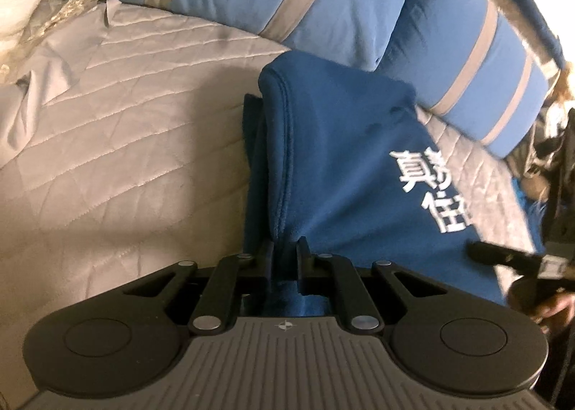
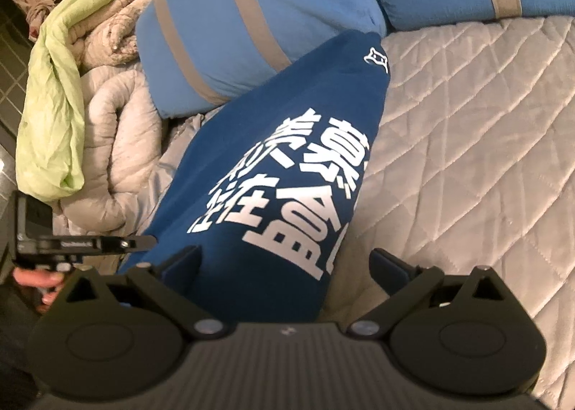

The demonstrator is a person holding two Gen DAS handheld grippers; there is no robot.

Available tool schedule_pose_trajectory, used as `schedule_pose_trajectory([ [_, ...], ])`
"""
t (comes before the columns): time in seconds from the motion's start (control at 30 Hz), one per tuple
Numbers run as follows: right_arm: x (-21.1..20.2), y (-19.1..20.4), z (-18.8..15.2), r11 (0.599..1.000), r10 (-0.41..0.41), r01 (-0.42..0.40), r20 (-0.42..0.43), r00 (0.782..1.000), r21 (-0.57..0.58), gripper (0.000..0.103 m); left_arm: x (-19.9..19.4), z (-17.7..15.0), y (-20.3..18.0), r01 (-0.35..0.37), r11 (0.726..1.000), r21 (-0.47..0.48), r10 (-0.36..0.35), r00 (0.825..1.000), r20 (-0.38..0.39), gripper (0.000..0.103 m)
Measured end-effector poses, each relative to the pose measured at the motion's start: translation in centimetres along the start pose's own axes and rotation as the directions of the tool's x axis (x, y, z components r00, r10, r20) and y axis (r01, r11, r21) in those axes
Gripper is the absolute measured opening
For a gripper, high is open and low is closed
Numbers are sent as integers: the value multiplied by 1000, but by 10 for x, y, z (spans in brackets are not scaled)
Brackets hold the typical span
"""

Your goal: Fold clothes

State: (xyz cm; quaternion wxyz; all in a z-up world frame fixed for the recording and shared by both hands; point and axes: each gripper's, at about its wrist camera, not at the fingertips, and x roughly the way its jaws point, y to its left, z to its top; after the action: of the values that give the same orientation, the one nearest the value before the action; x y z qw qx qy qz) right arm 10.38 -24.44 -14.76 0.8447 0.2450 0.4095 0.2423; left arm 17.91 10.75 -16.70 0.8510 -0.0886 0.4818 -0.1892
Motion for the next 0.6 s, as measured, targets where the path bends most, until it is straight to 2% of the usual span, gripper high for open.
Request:
schedule_pose_trajectory([
  [0.17, 14, -10, -2, 997, 12, -7, -78, 997, 71, 101, 4, -6, -3, -19, 1000, 12, 19, 1000, 13, 13],
  [0.27, 17, -12, -3, 997, 13, -5, -99, 995, 82, 100, 3, -9, -4, -23, 1000, 15, 22, 999, 24, 18],
  [0.37, 17, -12, -4, 997, 11, -3, -106, 994, 81, 100, -3, -4, 2, -13, 999, -36, 14, 1000, 21, 32],
  [0.43, 17, -11, -4, 997, 9, 0, -107, 994, 77, 100, -5, 2, 6, -26, 998, -65, 27, 1000, 12, 55],
  [0.6, 17, -11, -4, 997, 6, 2, -108, 994, 73, 101, 9, 14, 11, -49, 997, -66, 46, 997, -56, 74],
])
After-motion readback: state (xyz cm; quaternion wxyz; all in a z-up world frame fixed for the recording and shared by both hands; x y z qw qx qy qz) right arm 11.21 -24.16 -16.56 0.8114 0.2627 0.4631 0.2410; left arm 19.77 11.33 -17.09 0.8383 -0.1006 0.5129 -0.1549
